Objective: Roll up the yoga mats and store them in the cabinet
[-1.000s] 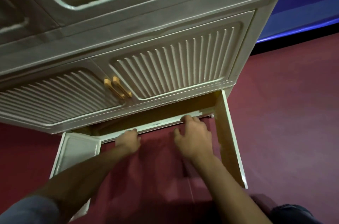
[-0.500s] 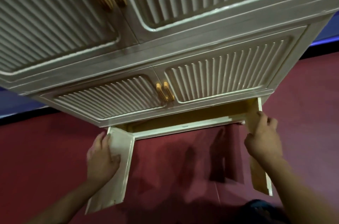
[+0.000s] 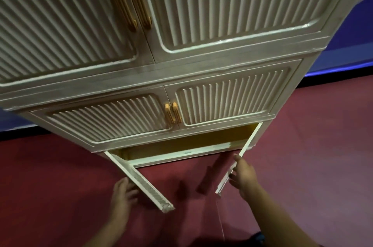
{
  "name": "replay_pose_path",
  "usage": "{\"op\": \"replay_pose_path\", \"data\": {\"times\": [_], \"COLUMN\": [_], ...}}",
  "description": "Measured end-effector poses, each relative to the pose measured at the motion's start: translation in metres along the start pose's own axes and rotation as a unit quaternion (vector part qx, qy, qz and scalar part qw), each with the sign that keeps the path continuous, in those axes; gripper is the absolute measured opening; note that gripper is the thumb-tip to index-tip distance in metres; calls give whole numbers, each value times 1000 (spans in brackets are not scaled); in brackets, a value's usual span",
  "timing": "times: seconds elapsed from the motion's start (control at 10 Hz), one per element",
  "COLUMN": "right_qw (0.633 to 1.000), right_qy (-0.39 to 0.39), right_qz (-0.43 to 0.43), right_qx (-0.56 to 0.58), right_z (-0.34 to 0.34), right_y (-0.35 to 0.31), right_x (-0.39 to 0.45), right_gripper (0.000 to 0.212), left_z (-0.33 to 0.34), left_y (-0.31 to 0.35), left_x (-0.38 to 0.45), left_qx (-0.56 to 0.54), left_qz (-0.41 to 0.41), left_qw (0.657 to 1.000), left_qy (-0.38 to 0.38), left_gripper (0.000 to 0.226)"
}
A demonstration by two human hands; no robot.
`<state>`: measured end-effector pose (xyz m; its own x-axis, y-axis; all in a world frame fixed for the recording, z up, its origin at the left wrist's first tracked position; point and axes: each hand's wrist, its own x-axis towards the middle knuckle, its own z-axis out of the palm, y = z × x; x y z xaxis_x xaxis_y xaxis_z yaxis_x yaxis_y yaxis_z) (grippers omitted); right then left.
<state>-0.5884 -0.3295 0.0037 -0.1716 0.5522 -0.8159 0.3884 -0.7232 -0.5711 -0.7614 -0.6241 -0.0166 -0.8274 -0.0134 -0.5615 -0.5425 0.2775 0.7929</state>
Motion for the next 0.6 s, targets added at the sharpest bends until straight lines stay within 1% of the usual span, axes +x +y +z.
{"op": "replay_pose_path", "data": {"times": [0.1,0.2,0.3,0.4,0.5,0.6], "right_qw": [997,981,955,922,913,952], "right_qy": [2,-32,-76,-146,-191,-199], "right_qz": [6,29,25,50,50,51], "right_qx": [78,189,286,356,356,226], "right_z": [23,46,71,90,81,58], "right_y": [1,-22,-50,-78,-78,-52], "right_x": [3,-9,1,-1,2,1], "right_gripper": [48,28,33,48,45,29], "left_z": [34,69,101,123,135,132], "left_y": [13,43,69,86,90,73], "left_x": [5,7,15,23,36,31], "left_qx": [-127,-248,-380,-471,-472,-415], "left_qz": [-119,-191,-222,-217,-214,-208], "left_qw": [985,948,895,847,843,873], "left_qy": [-21,-61,-76,-112,-140,-152], "left_gripper": [52,66,76,77,68,45]}}
